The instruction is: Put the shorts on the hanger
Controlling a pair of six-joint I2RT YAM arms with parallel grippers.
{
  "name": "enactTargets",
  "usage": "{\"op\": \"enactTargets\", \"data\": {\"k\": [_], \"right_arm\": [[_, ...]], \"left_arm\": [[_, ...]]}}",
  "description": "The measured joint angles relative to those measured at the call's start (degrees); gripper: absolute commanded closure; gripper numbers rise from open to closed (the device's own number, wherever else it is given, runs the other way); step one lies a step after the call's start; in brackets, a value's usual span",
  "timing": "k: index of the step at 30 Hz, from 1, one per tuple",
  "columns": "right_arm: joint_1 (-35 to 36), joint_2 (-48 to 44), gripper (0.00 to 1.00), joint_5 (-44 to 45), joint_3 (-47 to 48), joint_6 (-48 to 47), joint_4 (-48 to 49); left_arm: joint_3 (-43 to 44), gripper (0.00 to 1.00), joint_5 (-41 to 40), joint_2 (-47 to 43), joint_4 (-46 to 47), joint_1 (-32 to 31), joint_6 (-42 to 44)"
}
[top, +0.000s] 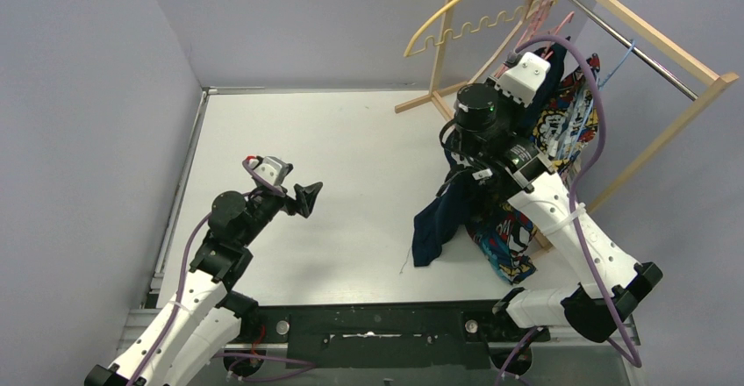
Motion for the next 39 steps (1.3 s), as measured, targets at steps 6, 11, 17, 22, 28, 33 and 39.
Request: {"op": "enactTargets", "data": {"k": [6, 11, 17, 22, 28, 33, 39], "right_arm": [[-0.6, -1.8, 1.00, 3.1, -6.7, -15.9, 18.4], [-3.1, -1.8, 1.00, 4.3, -6.9, -21.0, 25.0], [-5.3, -0.8, 1.00, 4.1, -4.9, -18.5, 21.9], [-9.3, -0.3, 1.00, 0.7, -4.1, -15.5, 18.0], [-11.2, -0.2, 1.00, -2.3, -4.2, -12.8, 15.3], [-12.0, -0.2, 0.92, -4.5, -4.6, -10.3, 14.5], [-12.7, -0.3, 0.42, -8.0, -3.8, -5.1, 10.0]], "left_arm": [[0.0, 0.18, 0.0, -0.2, 0.0, 0.0, 0.3], [0.0, 0.18, 0.0, -0.1, 0.0, 0.0, 0.5], [0.0, 0.18, 0.1, -0.1, 0.0, 0.0, 0.8], [-0.1, 0.18, 0.2, 0.0, 0.0, 0.0, 0.8], [-0.1, 0.18, 0.7, 0.3, 0.0, 0.0, 0.8], [-0.1, 0.18, 0.9, 0.3, 0.0, 0.0, 0.8], [-0.2, 0.18, 0.8, 0.2, 0.0, 0.0, 0.7]]}}
